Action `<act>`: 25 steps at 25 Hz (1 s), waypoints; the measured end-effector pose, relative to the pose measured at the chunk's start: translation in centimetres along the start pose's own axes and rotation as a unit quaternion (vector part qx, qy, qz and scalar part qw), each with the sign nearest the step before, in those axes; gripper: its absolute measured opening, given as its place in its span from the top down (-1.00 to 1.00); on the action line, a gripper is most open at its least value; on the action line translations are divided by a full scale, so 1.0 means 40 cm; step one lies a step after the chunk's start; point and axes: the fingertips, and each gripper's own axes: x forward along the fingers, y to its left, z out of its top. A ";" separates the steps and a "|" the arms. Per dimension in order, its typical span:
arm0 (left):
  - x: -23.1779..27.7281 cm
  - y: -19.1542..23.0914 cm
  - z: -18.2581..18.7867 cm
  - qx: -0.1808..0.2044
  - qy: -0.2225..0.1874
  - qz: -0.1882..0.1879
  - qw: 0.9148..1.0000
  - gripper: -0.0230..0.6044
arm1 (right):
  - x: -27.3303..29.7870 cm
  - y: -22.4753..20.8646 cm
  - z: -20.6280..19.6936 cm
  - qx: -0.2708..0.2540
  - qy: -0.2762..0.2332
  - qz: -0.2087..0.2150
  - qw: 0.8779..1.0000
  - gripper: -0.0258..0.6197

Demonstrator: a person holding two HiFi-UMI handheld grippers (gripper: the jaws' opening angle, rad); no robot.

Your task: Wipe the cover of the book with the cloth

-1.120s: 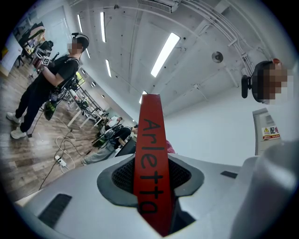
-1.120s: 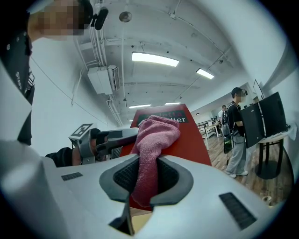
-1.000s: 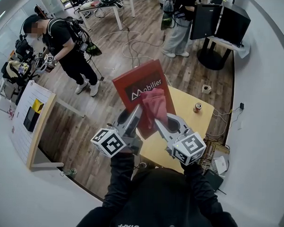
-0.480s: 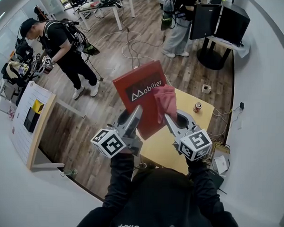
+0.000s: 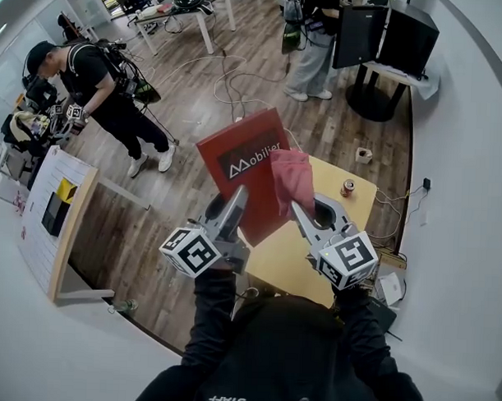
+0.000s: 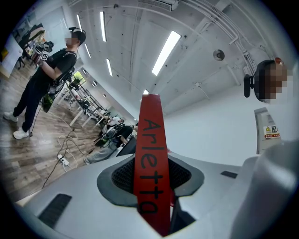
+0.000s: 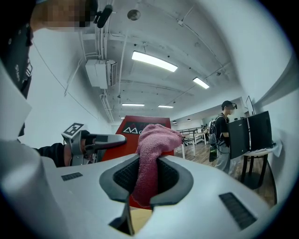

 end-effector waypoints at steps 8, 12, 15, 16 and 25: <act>-0.002 0.014 -0.004 -0.004 -0.014 0.017 1.000 0.35 | -0.008 0.096 -0.026 -0.005 0.002 0.066 0.998 0.68; -0.004 0.016 0.003 -0.007 -0.024 0.019 1.000 0.35 | -0.003 0.158 -0.033 -0.003 0.004 0.106 0.994 0.68; -0.005 0.018 0.005 -0.013 -0.028 0.019 0.999 0.35 | 0.005 0.190 -0.052 -0.003 0.011 0.133 0.991 0.68; -0.006 0.020 0.004 -0.014 -0.030 0.017 0.999 0.35 | 0.008 0.193 -0.061 -0.002 0.017 0.135 0.991 0.68; -0.011 0.019 0.016 -0.021 -0.029 0.011 0.999 0.35 | 0.028 0.134 -0.108 0.011 0.052 0.091 0.994 0.68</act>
